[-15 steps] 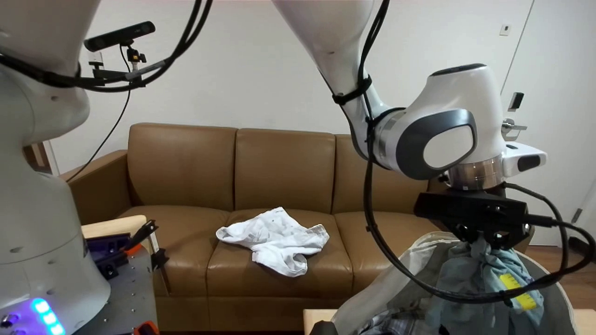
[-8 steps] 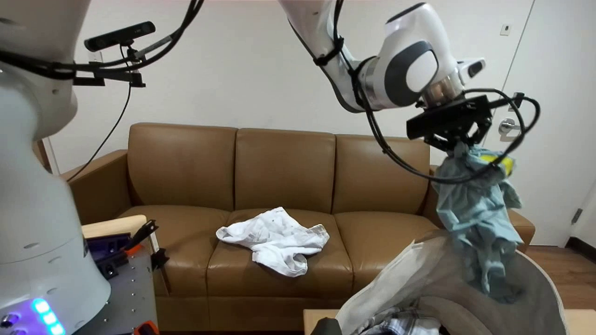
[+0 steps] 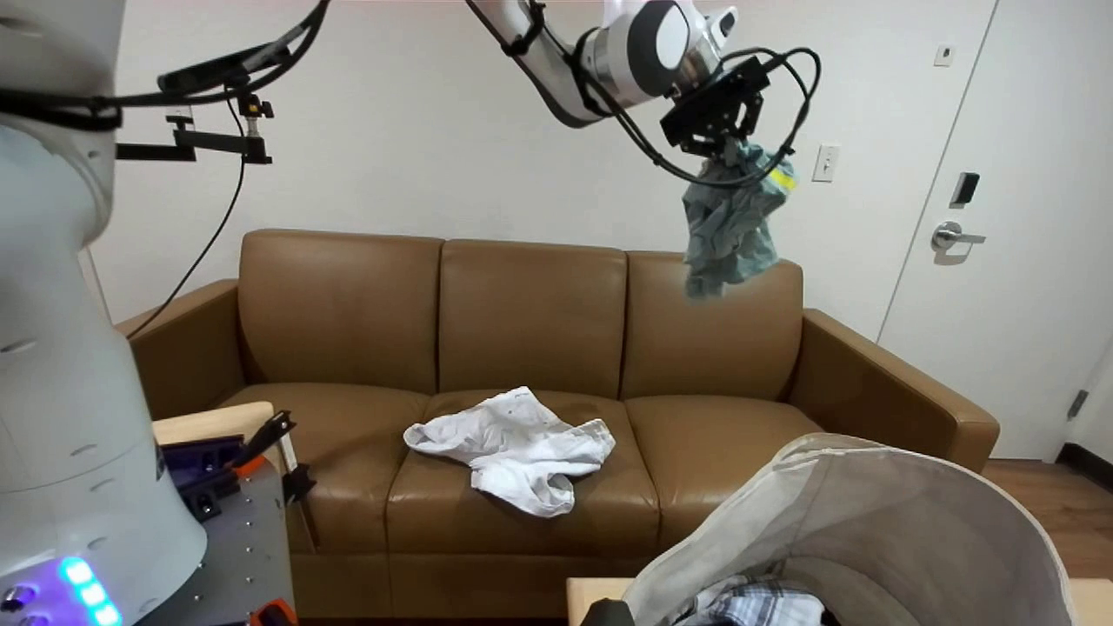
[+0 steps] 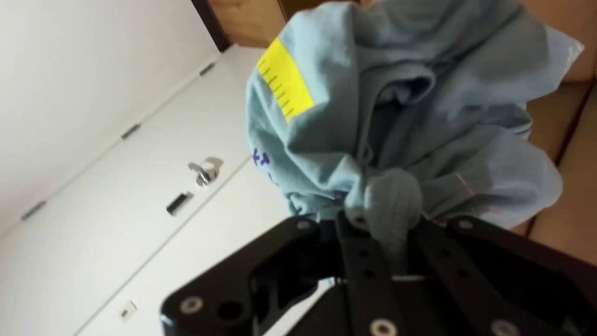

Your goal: Take the clothes out of the basket and put them on the couch

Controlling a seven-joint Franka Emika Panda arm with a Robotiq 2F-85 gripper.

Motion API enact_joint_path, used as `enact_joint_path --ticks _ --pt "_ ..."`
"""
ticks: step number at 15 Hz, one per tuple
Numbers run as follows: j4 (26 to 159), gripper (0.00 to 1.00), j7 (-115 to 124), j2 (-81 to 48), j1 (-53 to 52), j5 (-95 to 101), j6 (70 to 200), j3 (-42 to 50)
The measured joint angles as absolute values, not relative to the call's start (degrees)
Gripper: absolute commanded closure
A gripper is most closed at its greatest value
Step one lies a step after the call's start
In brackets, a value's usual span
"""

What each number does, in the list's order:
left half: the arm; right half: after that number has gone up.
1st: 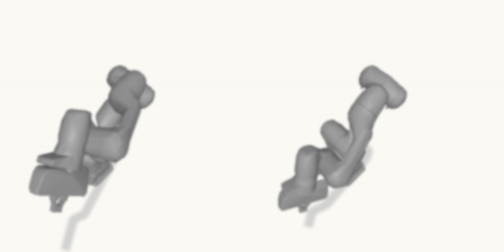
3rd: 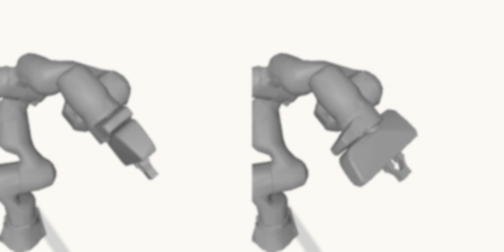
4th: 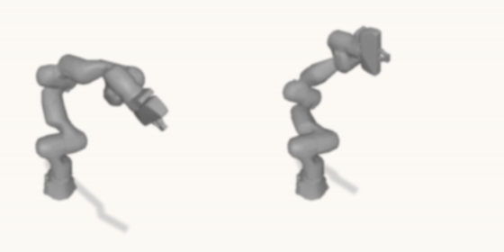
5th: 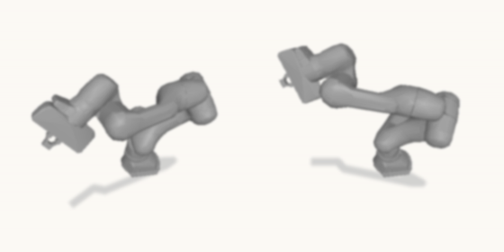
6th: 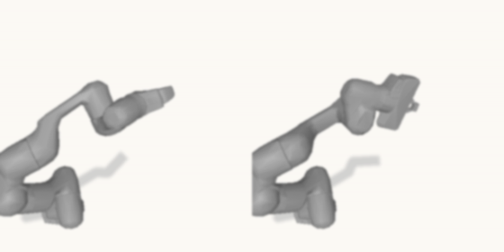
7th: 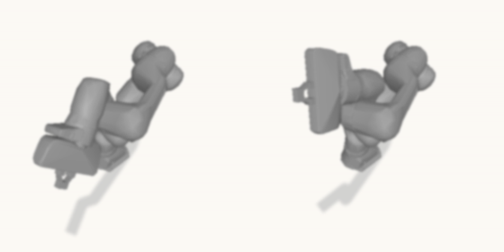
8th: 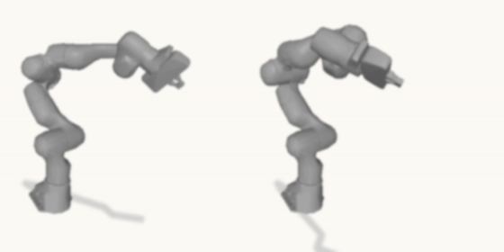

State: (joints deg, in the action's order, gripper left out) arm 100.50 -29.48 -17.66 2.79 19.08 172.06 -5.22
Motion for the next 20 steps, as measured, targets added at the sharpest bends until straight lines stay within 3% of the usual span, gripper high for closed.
enact_joint_path --ticks 5,11,20 --pt "100.6 0.97 -37.4 -17.1 2.3 13.6 172.4 -18.5" --pt "103.2 0.97 -54.3 -31.7 12.4 3.0 172.6 -38.8" --pt "111.7 0.98 -66.4 -50.1 19.6 8.5 172.6 -38.1"
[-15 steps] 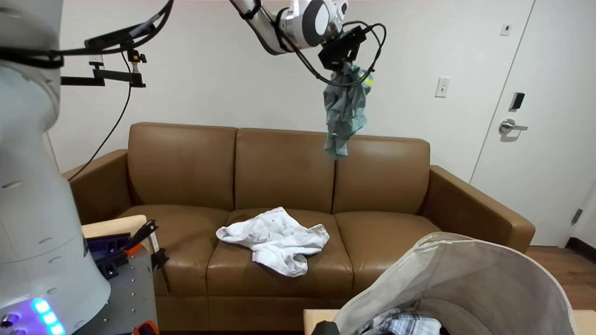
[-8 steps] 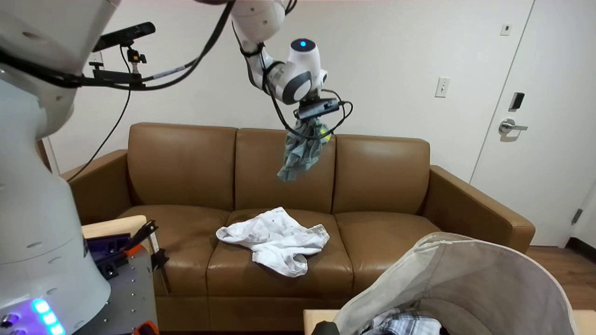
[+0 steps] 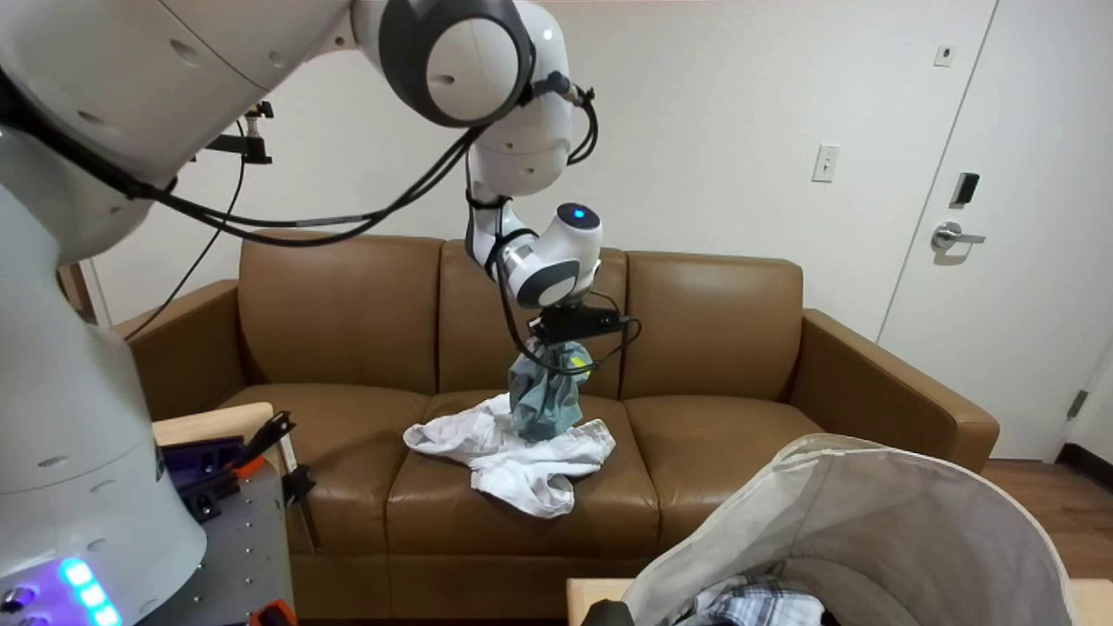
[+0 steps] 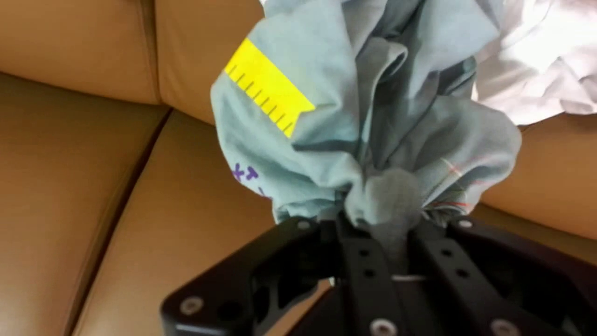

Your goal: Take the clothes out of the basket and put them on the couch

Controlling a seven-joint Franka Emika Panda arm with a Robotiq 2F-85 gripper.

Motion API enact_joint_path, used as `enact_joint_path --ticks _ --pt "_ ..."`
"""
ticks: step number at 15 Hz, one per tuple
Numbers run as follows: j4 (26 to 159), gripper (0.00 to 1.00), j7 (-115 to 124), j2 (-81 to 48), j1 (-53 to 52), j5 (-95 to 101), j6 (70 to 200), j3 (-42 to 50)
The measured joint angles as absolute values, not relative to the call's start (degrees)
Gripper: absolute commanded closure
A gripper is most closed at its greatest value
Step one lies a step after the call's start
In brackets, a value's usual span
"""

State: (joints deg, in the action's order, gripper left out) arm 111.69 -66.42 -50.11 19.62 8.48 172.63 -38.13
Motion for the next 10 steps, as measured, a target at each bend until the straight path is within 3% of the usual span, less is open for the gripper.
enact_joint_path --ticks 6,7,10 --pt "112.0 0.98 -73.3 -56.5 20.0 13.1 172.5 -38.4" --pt "112.0 0.66 -74.3 -57.1 19.8 13.6 172.4 -38.0" --pt "111.4 0.52 -75.8 -58.4 18.1 14.4 172.4 -34.8"
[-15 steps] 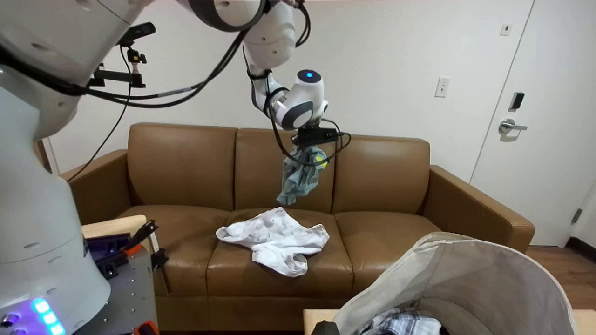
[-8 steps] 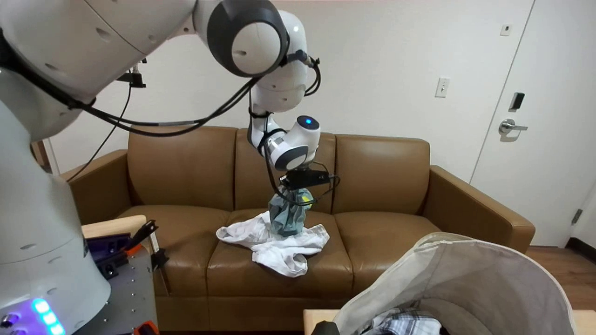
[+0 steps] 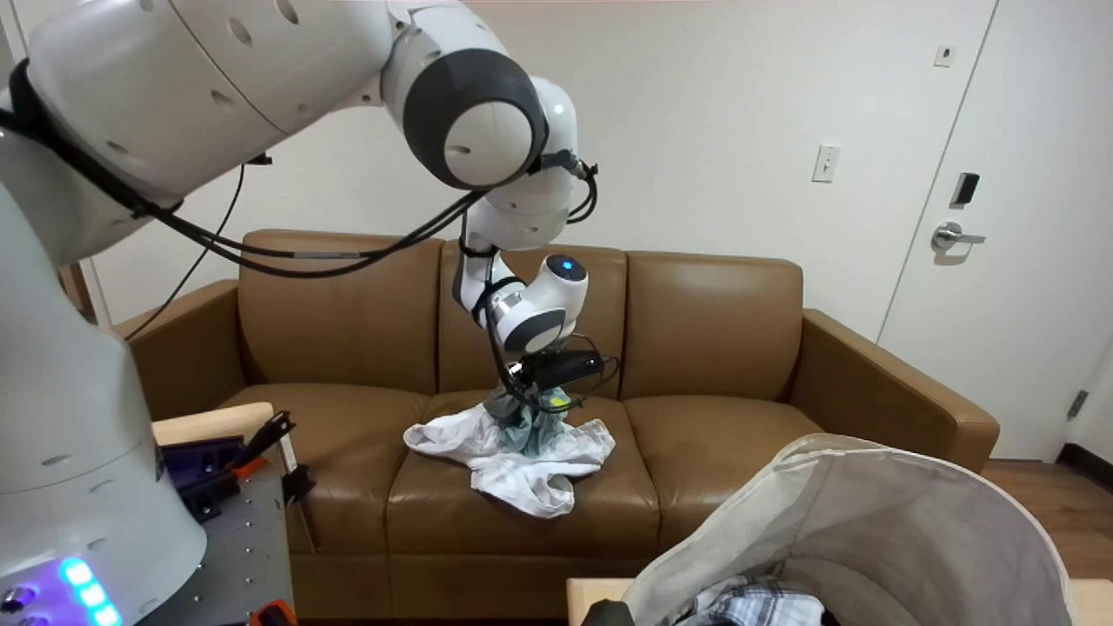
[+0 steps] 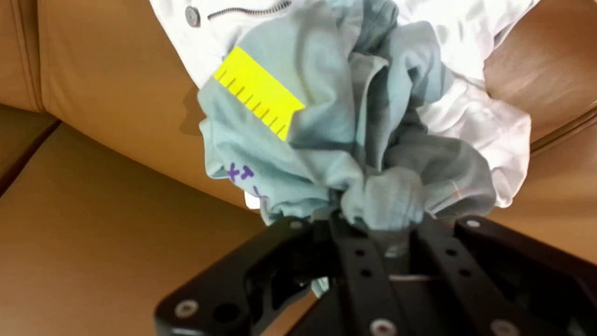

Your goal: Take the clothes out of the basket and put them on the couch

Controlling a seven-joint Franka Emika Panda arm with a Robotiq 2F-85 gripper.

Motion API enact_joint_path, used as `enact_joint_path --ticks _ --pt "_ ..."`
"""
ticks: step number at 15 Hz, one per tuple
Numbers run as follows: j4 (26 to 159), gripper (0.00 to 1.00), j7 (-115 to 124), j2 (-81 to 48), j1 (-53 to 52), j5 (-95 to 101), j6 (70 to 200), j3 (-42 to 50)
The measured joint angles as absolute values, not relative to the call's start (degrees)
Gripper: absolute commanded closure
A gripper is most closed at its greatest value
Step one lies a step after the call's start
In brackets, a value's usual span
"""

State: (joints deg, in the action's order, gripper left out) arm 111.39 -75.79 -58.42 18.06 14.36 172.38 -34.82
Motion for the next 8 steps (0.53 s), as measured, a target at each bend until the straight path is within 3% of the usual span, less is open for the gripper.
enact_joint_path --ticks 8 --pt "107.1 0.02 -77.1 -59.2 15.7 14.4 172.1 -32.7"
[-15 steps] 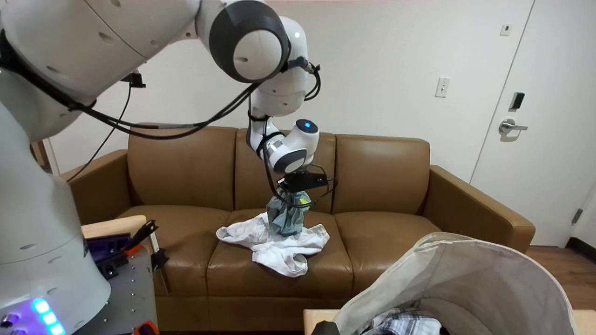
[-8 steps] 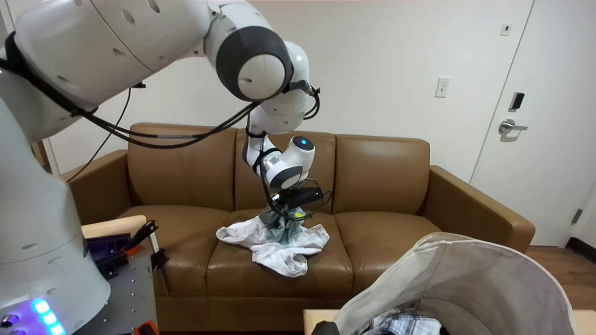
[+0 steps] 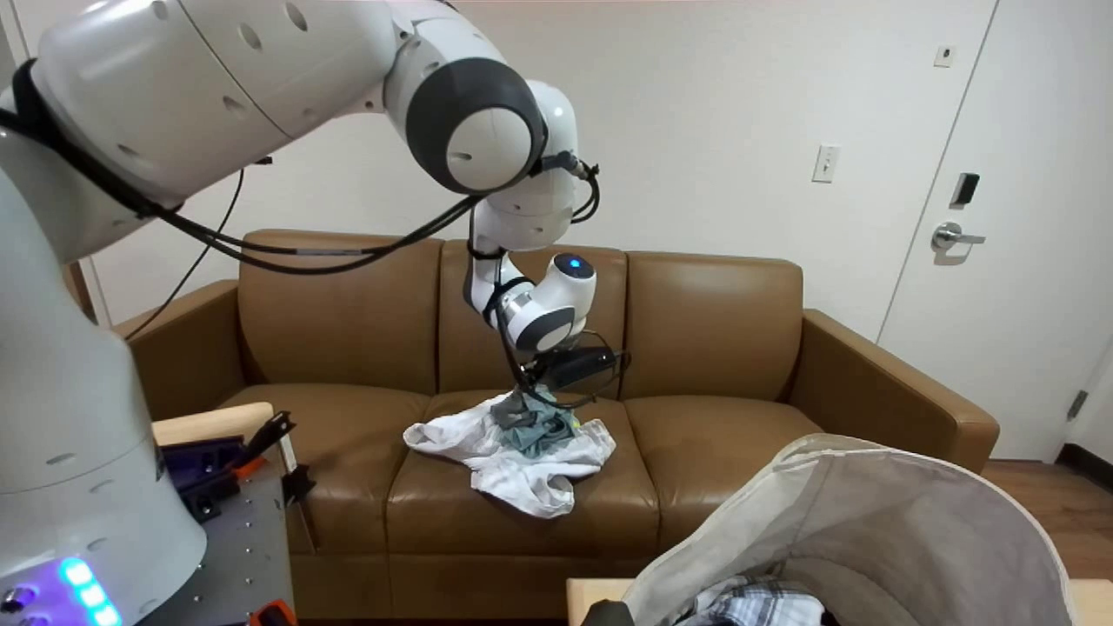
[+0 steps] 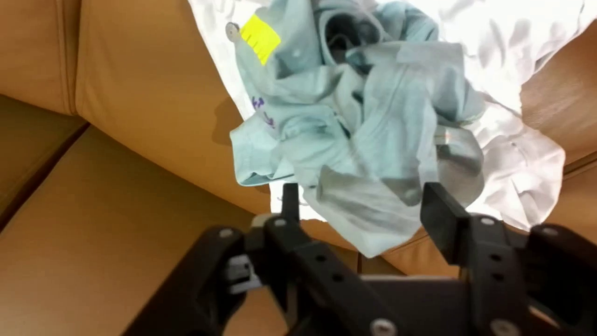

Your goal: Take the clothes out of the basket and put them on the couch

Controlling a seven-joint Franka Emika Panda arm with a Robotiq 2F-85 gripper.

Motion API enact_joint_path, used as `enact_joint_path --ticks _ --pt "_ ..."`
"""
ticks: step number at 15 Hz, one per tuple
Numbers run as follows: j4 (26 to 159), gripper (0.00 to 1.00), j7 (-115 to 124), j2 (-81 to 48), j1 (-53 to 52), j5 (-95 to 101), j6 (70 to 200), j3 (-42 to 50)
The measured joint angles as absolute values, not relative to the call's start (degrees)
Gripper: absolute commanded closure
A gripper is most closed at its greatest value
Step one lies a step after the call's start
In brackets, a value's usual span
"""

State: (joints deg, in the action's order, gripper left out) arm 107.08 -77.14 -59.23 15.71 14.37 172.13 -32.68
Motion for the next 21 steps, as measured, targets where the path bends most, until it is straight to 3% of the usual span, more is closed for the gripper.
enact_joint_path --ticks 9,14,21 --pt "98.3 0.0 -78.9 -51.8 15.7 13.9 167.3 -32.8" --pt "96.5 0.0 -78.9 -42.7 16.9 11.6 161.9 -27.5" --pt "97.3 0.0 -80.4 -31.8 25.1 -0.5 161.7 -23.7"
